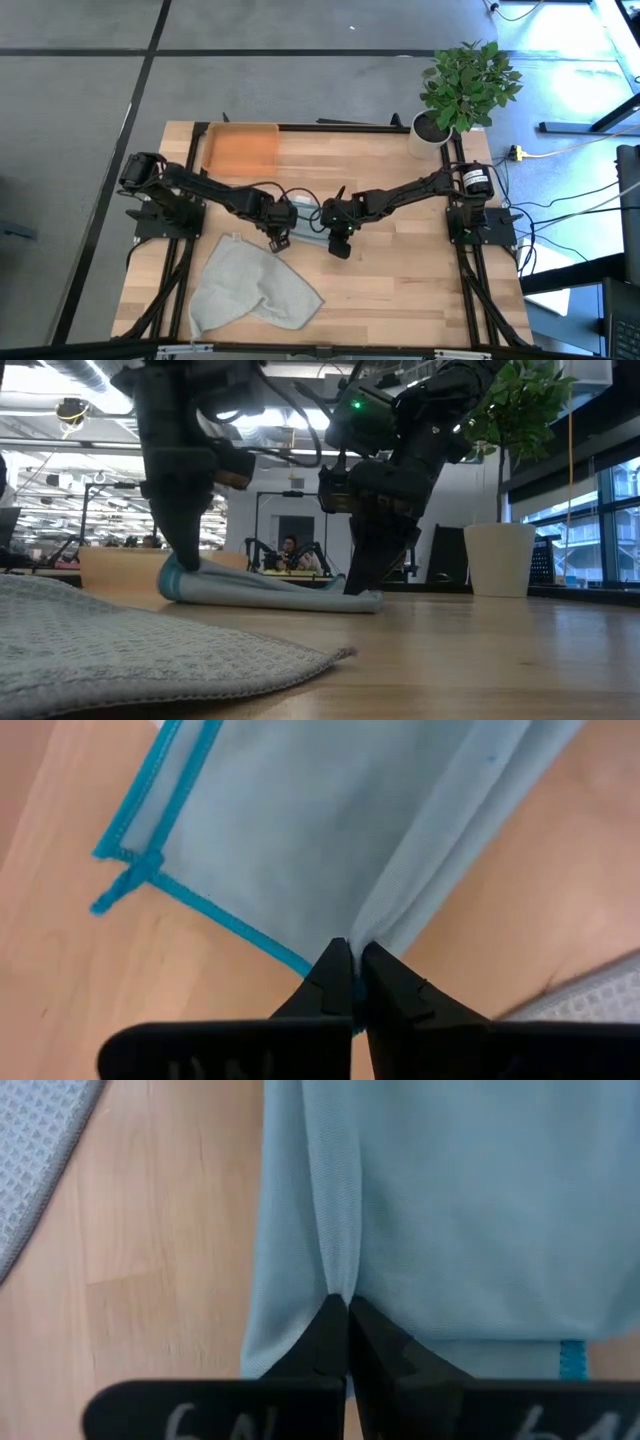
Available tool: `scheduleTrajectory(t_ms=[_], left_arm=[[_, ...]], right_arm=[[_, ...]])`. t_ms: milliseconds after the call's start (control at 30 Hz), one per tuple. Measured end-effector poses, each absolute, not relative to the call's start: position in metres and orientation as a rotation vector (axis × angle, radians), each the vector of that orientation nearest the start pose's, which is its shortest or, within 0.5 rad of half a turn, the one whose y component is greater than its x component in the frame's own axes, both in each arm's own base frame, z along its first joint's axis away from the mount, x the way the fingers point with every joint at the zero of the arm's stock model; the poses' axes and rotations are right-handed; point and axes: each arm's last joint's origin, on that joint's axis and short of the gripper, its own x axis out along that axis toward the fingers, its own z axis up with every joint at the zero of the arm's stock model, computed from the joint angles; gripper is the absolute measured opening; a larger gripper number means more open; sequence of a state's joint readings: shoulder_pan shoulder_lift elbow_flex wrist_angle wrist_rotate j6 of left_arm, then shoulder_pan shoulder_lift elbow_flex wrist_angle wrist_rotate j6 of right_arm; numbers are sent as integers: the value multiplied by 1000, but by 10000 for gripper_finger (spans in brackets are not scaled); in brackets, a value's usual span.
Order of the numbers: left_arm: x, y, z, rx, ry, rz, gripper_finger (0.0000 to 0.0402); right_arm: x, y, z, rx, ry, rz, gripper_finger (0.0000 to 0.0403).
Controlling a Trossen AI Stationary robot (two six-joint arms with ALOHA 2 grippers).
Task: Roll microfiber towels into tight, uniform cylinder then place into a basket
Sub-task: Roll the blue microfiber cloth
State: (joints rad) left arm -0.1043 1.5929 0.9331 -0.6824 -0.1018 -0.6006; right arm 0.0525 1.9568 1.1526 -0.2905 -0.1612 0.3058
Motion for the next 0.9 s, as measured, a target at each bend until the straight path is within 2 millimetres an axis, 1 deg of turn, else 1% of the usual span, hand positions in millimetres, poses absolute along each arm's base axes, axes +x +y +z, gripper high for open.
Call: scheduleTrajectory(t_ms=[233, 367, 467, 600, 700, 900], left_arm=[[275, -14, 161, -421, 1259, 407, 0], [275, -9, 151, -426, 1249, 417, 0], [275, -6, 141, -430, 1239, 424, 0], [276, -5, 137, -421, 1255, 415, 0], [276, -5, 137, -426, 1258, 409, 0], [276, -5, 137, -428, 1260, 407, 0]], right_arm=[[376, 24, 127, 331, 1120, 25, 4], [376, 24, 127, 330, 1120, 26, 4], [376, 25, 127, 330, 1121, 26, 4], [375, 25, 127, 327, 1122, 22, 5], [376, 25, 127, 325, 1114, 20, 18], [377, 25, 128, 281, 1099, 51, 61]])
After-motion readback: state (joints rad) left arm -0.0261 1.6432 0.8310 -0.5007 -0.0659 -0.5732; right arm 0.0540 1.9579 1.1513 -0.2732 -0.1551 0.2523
